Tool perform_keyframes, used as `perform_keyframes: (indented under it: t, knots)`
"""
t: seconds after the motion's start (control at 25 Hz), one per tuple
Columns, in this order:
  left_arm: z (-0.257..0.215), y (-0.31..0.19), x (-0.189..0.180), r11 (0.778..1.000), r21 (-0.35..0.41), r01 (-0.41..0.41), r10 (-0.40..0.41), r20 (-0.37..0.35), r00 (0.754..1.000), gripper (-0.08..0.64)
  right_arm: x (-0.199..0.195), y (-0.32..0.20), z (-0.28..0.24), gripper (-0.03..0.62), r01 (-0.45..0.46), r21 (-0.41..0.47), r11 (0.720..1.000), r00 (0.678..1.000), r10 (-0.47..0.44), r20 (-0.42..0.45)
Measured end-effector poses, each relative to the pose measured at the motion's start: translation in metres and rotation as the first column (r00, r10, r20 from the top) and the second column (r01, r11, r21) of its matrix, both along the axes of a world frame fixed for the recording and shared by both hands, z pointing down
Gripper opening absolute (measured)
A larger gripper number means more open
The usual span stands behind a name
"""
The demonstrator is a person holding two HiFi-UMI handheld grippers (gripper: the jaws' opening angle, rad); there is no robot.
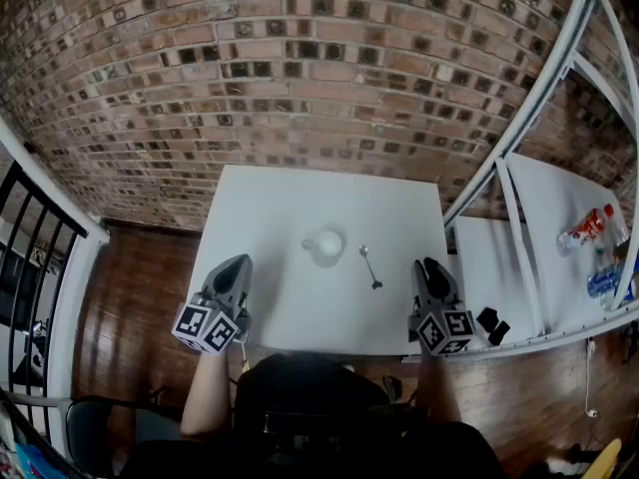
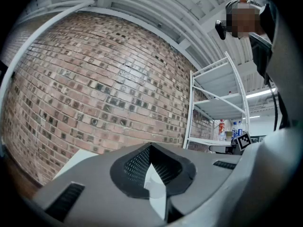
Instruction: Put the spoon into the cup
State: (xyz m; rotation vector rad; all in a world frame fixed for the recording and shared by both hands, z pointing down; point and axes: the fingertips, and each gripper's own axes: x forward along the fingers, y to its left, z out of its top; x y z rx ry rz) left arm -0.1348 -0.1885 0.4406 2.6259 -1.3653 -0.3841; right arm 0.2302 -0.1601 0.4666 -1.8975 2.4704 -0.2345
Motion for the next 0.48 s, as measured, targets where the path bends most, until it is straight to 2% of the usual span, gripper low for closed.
perform_keyframes:
  t: [0.16, 0.32, 0.48]
  knots:
    - [0.003, -0.001, -0.001, 1.0, -0.006, -0.007, 0.007, 0.002, 1.0, 0.003, -0.003, -0.006, 0.014, 0.109, 0.008, -0.025, 1.0, 1.0, -0.009, -0.024]
    - [0.006, -0.002, -0.004, 1.0, -0.013, 0.002, -0.002, 0.005, 1.0, 0.003, -0.004, -0.017, 0.033, 0.109, 0.017, -0.081, 0.997, 0.996, -0.024, -0.088]
    - [0.017, -0.019, 0.002, 0.999, -0.019, -0.027, 0.028, 0.056, 0.998, 0.003, -0.004, -0.039, 0.07, 0.11, 0.042, -0.174, 0.984, 0.99, -0.064, -0.125]
